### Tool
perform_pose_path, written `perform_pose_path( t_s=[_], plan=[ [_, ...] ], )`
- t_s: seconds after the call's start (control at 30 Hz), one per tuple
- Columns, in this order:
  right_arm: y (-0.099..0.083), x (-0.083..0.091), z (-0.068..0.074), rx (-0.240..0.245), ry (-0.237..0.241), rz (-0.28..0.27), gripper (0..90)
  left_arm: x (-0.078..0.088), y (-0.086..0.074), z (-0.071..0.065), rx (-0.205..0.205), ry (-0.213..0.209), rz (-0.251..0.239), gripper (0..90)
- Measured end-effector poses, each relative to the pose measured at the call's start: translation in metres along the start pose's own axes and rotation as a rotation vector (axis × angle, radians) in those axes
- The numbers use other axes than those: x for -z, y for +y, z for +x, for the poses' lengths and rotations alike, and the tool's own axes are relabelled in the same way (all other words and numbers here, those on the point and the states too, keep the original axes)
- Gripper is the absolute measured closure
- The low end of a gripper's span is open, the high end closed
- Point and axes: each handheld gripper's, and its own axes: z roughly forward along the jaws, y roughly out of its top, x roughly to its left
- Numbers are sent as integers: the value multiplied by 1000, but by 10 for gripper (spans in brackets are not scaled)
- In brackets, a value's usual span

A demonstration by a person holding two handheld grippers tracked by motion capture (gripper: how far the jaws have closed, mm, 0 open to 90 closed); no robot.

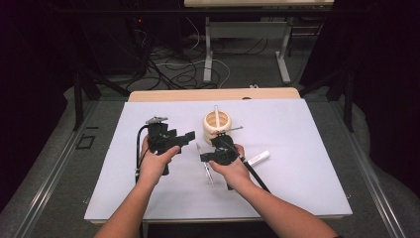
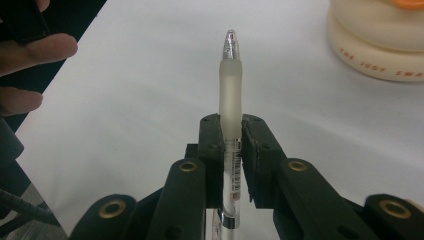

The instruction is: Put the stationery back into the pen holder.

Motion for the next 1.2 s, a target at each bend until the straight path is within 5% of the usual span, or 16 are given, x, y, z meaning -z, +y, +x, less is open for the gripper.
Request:
perform_pose_path(
  t_s=[0.3, 0.87, 1.2],
  plan=[
    [-5, 19, -8, 31, -32, -55, 798, 2, 0, -10, 17, -48, 2, 240],
    [-15, 43, -9, 70, -28, -119, 799, 1, -1, -36, -25, -135, 48, 328],
    [-21, 49, -6, 89, -16, -144, 799, -3, -5, -41, 69, -181, 114, 392]
  ],
)
